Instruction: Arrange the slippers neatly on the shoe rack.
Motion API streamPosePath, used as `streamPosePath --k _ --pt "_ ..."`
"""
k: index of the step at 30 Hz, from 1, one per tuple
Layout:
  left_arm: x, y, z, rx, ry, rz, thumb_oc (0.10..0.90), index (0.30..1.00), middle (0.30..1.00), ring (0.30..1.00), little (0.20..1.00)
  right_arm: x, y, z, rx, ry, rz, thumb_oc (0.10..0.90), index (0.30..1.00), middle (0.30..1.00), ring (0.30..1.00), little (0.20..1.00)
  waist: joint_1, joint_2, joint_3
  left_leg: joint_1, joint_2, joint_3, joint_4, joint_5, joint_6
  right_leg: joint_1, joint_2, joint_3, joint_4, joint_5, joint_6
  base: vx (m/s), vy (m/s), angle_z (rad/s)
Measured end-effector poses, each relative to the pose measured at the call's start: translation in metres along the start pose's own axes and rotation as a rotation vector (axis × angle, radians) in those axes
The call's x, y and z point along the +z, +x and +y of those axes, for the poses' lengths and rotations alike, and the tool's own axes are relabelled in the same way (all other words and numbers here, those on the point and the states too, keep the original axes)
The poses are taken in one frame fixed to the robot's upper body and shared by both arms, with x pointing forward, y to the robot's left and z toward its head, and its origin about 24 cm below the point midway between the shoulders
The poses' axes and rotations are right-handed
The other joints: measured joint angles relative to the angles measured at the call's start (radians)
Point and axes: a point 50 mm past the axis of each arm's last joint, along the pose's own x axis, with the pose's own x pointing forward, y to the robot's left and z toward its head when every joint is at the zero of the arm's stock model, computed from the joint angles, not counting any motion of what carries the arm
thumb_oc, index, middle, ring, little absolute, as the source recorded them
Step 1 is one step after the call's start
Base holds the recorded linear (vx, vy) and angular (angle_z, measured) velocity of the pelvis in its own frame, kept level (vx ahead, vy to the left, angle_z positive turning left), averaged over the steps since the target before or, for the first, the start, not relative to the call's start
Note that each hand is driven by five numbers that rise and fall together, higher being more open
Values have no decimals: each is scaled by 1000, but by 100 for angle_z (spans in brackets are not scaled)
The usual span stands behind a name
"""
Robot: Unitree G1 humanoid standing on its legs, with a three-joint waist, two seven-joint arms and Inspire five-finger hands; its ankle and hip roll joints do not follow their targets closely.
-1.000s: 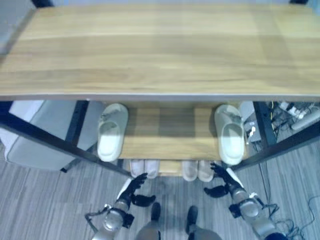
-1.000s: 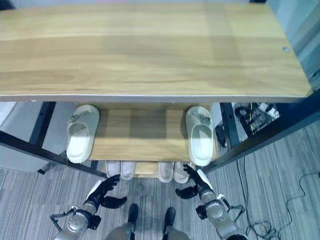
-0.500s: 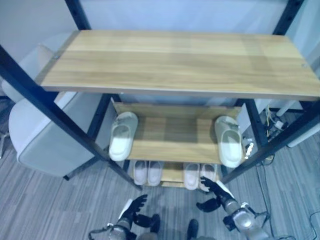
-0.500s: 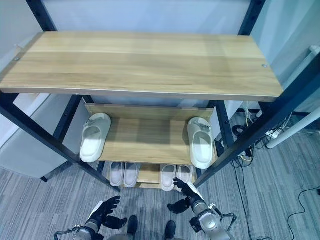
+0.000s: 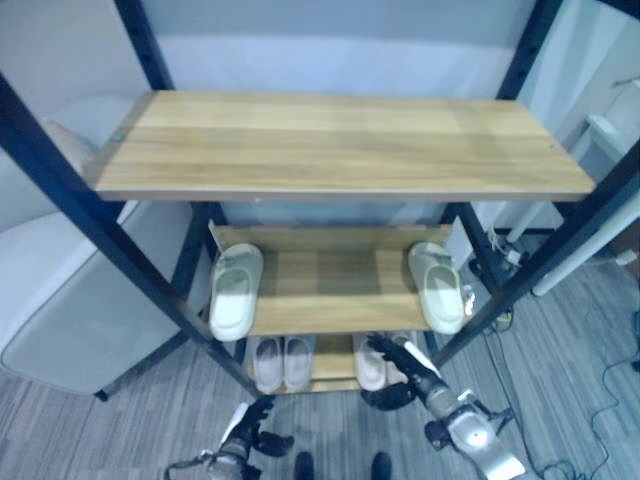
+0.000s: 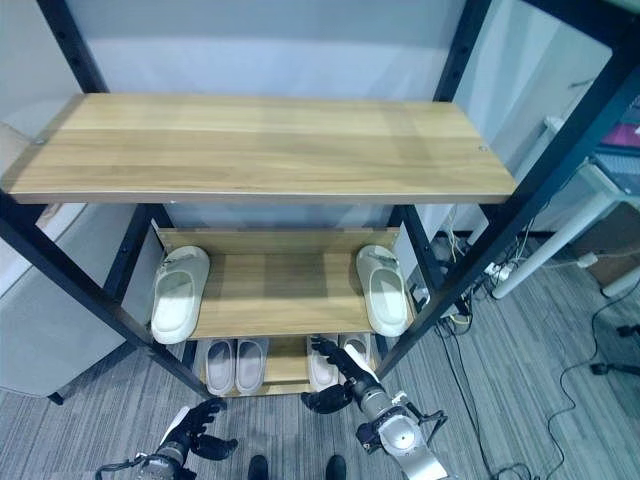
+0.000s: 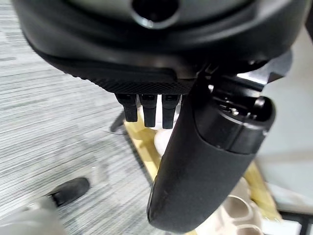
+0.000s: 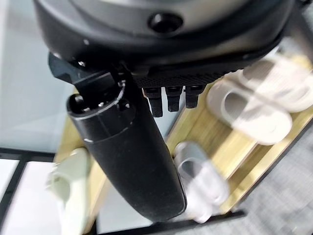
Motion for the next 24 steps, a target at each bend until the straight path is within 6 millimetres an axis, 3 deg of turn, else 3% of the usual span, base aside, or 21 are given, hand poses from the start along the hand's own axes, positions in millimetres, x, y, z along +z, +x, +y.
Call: streamPosePath --k 2,6,13,19,24 --pt "-9 -2 -6 -10 -17 46 800 900 900 900 900 0 0 2 22 52 1 800 900 900 900 900 0 7 -7 1 5 -1 0 2 -8 3 5 -1 -1 -1 -1 29 -31 0" --pt "-6 -2 -9 -15 -15 40 800 900 900 900 900 5 -2 3 67 81 -18 800 900 900 900 900 2 17 -14 7 7 -15 0 7 -9 13 9 -12 -1 -5 -6 25 -27 9" --pt "-2 0 -18 -40 -11 32 800 900 900 900 900 54 -2 -9 69 12 -212 800 900 900 900 900 6 24 -21 16 7 -35 0 2 -16 34 9 -33 0 -14 -3 24 -6 9" --pt "1 2 -22 -48 -19 33 800 900 900 900 900 77 -3 -42 -114 -63 -307 800 900 900 900 900 16 26 -28 17 6 -42 0 -1 -17 45 9 -42 1 -21 -6 36 12 4" --pt "1 2 -25 -53 -22 35 800 900 900 900 900 89 -6 -71 -228 -400 -306 800 900 900 900 900 20 22 -32 15 4 -55 0 -1 -16 50 9 -56 1 -21 -9 16 24 8"
